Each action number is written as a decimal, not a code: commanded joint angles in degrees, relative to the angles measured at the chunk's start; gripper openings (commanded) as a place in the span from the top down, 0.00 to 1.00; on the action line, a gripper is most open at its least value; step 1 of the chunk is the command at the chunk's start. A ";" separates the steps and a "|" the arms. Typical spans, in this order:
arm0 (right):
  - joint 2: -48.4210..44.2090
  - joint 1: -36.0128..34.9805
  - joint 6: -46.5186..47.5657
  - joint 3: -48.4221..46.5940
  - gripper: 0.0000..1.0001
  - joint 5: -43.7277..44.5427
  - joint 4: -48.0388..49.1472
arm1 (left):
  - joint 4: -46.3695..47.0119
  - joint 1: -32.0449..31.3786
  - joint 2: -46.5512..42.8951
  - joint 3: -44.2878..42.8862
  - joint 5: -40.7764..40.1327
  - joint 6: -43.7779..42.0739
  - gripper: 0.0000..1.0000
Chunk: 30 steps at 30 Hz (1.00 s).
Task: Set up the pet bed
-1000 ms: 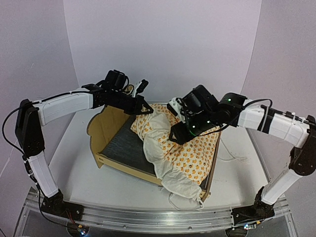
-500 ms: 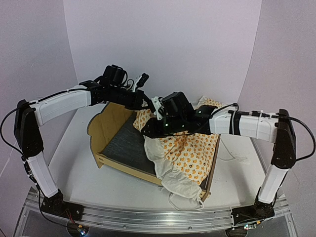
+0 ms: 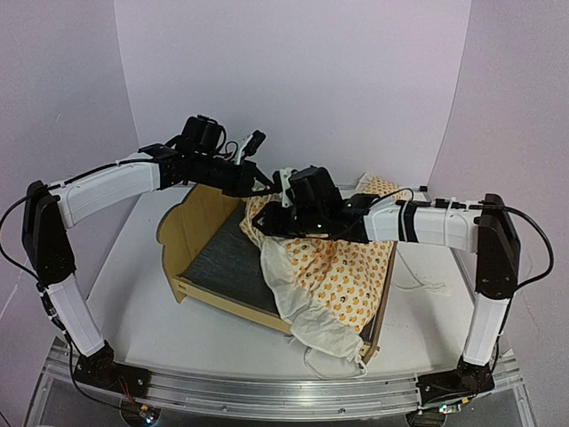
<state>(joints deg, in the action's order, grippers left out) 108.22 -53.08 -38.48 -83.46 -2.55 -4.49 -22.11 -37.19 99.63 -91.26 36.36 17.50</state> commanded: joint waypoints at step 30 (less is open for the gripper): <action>-6.05 11.42 -21.88 4.36 1.00 -23.39 10.29 | 28.05 -5.48 -21.03 35.57 -30.84 24.03 0.40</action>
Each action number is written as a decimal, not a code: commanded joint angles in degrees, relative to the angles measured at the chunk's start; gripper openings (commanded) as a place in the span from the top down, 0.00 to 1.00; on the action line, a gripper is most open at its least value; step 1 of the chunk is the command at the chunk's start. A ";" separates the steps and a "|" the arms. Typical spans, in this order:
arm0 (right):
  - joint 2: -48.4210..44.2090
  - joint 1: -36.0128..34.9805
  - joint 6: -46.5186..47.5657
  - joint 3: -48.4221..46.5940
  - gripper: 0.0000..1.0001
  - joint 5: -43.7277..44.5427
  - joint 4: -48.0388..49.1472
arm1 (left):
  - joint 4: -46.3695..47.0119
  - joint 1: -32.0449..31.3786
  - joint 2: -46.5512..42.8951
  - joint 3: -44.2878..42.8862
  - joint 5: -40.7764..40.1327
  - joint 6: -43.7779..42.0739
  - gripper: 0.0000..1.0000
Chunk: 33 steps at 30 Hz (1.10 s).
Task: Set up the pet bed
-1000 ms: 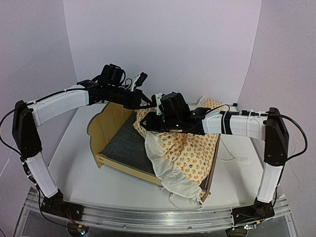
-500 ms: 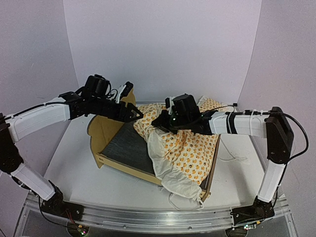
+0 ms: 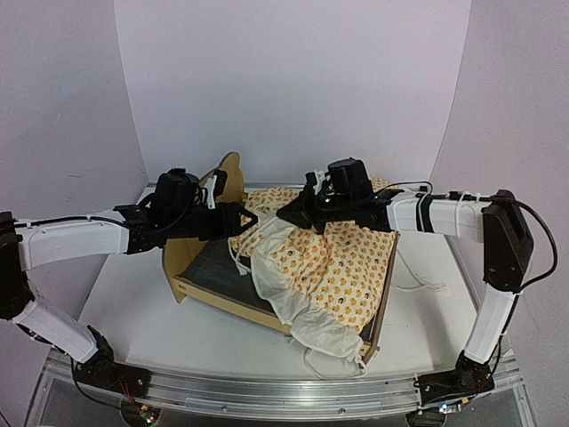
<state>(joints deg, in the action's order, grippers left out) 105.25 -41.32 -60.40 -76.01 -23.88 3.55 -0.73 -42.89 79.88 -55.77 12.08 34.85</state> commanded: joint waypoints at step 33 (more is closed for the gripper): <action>-7.60 0.73 4.77 -0.72 1.00 -1.50 -1.00 | -3.08 -4.65 10.28 1.58 -22.32 7.82 0.76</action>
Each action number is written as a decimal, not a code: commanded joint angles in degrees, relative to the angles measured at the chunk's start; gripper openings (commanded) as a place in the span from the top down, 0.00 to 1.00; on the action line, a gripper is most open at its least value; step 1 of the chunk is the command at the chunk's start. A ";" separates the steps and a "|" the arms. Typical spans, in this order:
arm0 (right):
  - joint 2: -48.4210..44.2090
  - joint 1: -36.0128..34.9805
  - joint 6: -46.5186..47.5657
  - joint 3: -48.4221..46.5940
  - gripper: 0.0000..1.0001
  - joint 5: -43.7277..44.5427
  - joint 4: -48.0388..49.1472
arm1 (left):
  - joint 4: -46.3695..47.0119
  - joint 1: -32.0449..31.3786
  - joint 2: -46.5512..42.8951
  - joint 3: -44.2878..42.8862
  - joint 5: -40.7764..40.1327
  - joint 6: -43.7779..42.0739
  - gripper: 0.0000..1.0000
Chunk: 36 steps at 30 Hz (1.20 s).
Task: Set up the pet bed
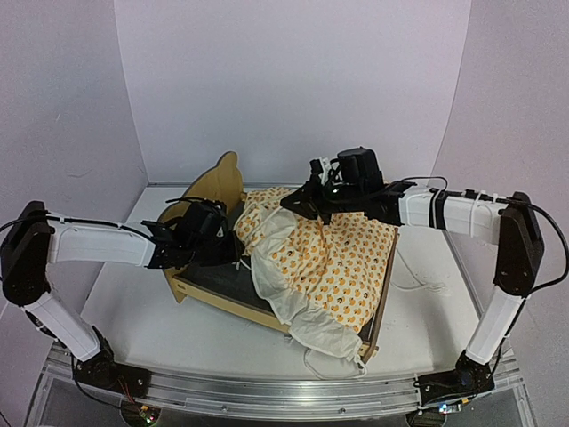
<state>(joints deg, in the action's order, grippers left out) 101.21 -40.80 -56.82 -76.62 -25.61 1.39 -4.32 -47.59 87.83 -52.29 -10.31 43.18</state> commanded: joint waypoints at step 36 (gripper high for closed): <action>-6.39 1.49 5.32 2.39 1.00 -2.80 -0.86 | -13.79 0.40 -11.02 -6.77 5.14 -18.61 1.00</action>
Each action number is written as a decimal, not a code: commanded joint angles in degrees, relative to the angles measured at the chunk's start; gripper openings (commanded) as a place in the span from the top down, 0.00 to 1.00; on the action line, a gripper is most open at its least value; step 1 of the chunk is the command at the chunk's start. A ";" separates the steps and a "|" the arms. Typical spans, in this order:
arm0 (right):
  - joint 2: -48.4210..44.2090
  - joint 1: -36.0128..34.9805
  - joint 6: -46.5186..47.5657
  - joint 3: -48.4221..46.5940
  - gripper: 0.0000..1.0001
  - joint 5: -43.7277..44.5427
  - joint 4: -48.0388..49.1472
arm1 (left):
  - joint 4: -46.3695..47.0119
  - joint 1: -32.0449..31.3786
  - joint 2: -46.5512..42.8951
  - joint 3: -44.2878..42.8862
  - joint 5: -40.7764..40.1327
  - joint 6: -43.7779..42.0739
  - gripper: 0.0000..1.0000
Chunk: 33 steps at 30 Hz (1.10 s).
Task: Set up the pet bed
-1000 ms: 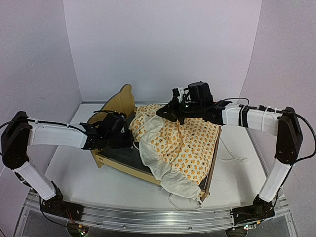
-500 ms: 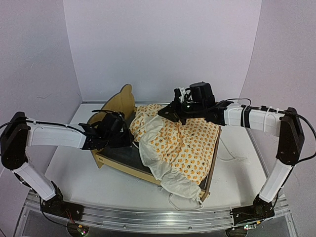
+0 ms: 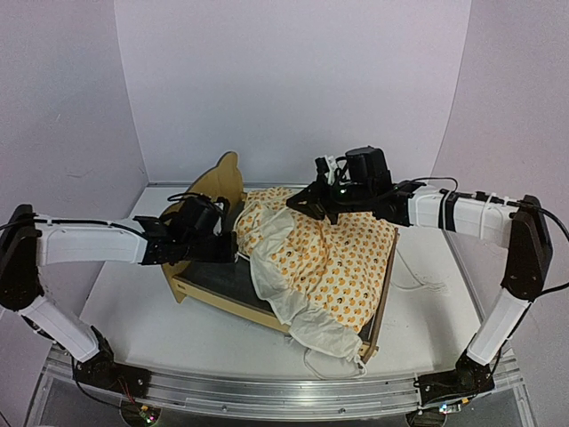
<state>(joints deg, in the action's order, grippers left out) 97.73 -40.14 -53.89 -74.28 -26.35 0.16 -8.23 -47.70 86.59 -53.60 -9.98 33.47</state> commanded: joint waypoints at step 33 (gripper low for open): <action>-1.14 1.20 4.32 -2.65 1.00 -6.61 -2.44 | -26.95 0.59 -28.28 -16.00 13.22 -22.29 1.00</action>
<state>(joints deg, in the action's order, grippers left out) 97.71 -39.03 -50.15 -74.13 -32.21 -3.14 -34.44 -47.31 59.16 -66.19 0.99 12.19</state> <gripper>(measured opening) 0.028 0.010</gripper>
